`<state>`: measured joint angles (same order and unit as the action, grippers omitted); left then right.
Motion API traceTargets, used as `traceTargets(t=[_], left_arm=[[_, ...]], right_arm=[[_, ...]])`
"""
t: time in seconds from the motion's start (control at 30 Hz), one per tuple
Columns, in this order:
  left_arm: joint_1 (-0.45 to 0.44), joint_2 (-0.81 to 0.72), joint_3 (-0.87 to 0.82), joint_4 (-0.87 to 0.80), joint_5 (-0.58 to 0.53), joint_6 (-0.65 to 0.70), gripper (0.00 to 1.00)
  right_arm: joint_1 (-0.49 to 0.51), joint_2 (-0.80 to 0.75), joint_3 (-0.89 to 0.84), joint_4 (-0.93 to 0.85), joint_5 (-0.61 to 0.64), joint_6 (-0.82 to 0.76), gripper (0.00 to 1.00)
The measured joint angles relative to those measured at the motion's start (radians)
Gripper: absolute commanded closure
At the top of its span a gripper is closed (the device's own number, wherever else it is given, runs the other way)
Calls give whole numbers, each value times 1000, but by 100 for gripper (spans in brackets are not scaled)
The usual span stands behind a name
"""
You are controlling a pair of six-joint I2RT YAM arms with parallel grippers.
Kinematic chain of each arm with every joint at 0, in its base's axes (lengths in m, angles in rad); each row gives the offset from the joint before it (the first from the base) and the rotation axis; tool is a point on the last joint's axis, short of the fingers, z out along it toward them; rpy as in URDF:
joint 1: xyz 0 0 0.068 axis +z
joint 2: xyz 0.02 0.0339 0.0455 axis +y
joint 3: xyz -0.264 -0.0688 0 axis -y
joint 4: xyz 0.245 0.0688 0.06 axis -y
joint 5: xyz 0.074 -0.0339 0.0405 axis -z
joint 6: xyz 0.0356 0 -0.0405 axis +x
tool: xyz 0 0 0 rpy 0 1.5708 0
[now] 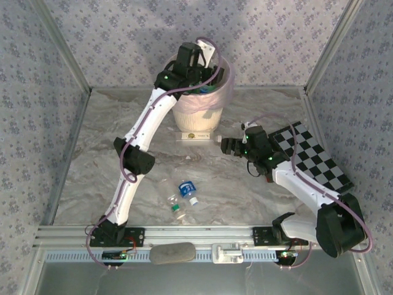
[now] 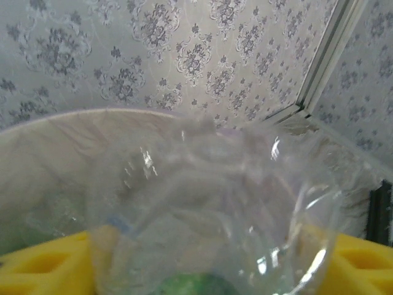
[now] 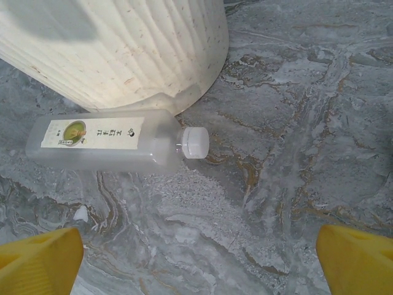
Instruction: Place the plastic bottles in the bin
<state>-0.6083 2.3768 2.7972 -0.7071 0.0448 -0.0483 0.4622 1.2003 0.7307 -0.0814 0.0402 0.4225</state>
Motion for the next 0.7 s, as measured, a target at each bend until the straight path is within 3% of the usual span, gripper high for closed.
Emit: traceTargets(t=[0.5,0.7], left_arm=[[0,-21,0,-18,-23,-32,0],[0,-150,-108,-31,-71,-69,0]], right_arm=[[-6,0,0,-2,1,0,1],[-6,29,4,2,-25,-17,1]])
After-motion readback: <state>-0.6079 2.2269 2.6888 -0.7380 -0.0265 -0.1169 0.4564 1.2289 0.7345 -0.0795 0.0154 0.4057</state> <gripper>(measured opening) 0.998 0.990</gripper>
